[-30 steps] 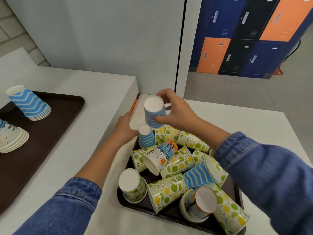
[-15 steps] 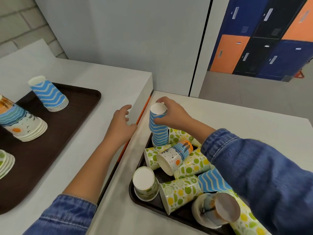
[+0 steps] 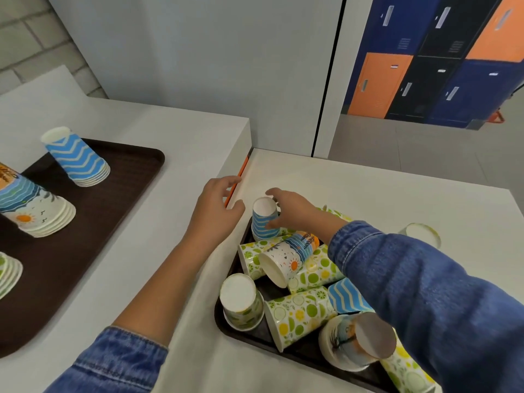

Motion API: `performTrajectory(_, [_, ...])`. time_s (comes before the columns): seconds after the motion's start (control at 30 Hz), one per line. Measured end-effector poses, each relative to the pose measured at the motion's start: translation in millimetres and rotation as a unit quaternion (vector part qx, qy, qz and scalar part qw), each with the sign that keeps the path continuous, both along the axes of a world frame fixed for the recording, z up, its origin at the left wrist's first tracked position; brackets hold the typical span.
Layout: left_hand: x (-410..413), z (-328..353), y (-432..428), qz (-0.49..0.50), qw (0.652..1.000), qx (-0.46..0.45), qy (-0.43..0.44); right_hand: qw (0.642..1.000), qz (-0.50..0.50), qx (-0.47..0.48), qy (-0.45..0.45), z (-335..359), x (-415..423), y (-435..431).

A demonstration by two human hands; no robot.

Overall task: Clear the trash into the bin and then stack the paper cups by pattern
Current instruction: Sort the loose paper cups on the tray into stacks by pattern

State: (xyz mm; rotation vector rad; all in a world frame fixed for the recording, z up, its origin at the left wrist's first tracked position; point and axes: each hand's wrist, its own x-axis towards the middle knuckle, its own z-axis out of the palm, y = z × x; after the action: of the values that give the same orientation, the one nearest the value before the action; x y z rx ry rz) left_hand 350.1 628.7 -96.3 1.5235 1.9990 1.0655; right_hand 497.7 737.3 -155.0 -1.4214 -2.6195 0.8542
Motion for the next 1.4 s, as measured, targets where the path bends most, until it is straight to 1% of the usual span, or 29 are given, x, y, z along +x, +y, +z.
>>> performTrajectory(0.07, [11, 5, -4, 0.005, 0.999, 0.043, -0.004, 0.999, -0.014, -0.006, 0.043, 11, 12, -3])
performTrajectory(0.13, [27, 8, -10, 0.005, 0.996, 0.085, -0.027, 0.994, -0.034, 0.001, 0.105, 26, 30, -8])
performTrajectory(0.2, [48, 8, -17, -0.02, 0.994, 0.101, -0.046, 0.985, -0.057, 0.019, 0.161, 41, 54, -16])
performTrajectory(0.23, [60, 5, -19, -0.044, 0.994, 0.093, -0.048, 0.98, -0.069, 0.031, 0.182, 48, 67, -20])
performTrajectory(0.3, [85, -2, -21, -0.109, 0.992, 0.041, -0.044, 0.972, -0.093, 0.054, 0.211, 57, 93, -30])
performTrajectory(0.37, [110, -11, -19, -0.196, 0.979, -0.05, -0.014, 0.962, -0.12, 0.068, 0.236, 62, 118, -39])
performTrajectory(0.43, [133, -24, -16, -0.278, 0.95, -0.14, 0.038, 0.951, -0.151, 0.073, 0.261, 62, 140, -49])
performTrajectory(0.5, [150, -38, -14, -0.326, 0.921, -0.199, 0.076, 0.943, -0.173, 0.072, 0.276, 61, 158, -59])
performTrajectory(0.6, [164, -55, -11, -0.354, 0.895, -0.241, 0.123, 0.936, -0.195, 0.066, 0.286, 55, 178, -70])
performTrajectory(0.8, [178, -75, -5, -0.369, 0.88, -0.249, 0.163, 0.918, -0.232, 0.052, 0.317, 43, 198, -79])
performTrajectory(0.87, [180, -78, -5, -0.367, 0.881, -0.246, 0.168, 0.917, -0.233, 0.053, 0.32, 43, 199, -79])
performTrajectory(0.93, [180, -77, -6, -0.353, 0.894, -0.234, 0.15, 0.916, -0.23, 0.054, 0.325, 43, 199, -79])
performTrajectory(1.03, [176, -57, -10, -0.323, 0.923, -0.182, 0.103, 0.91, -0.229, 0.052, 0.342, 48, 197, -78])
performTrajectory(1.1, [165, -34, -14, -0.291, 0.945, -0.139, 0.057, 0.904, -0.23, 0.055, 0.356, 52, 194, -75])
performTrajectory(1.17, [143, -10, -17, -0.238, 0.965, -0.107, 0.018, 0.895, -0.234, 0.057, 0.375, 57, 190, -72])
performTrajectory(1.2, [129, 1, -17, -0.205, 0.974, -0.095, 0.012, 0.893, -0.233, 0.056, 0.38, 58, 186, -71])
performTrajectory(1.23, [113, 11, -17, -0.173, 0.982, -0.08, 0.012, 0.898, -0.224, 0.058, 0.375, 58, 182, -70])
performTrajectory(1.3, [80, 26, -11, -0.117, 0.991, -0.052, 0.041, 0.927, -0.178, 0.069, 0.321, 54, 172, -68])
performTrajectory(1.33, [64, 31, -7, -0.091, 0.992, -0.048, 0.077, 0.949, -0.14, 0.067, 0.274, 49, 166, -67])
performTrajectory(1.4, [37, 35, 4, -0.055, 0.981, -0.07, 0.174, 0.985, -0.047, 0.051, 0.157, 40, 149, -64])
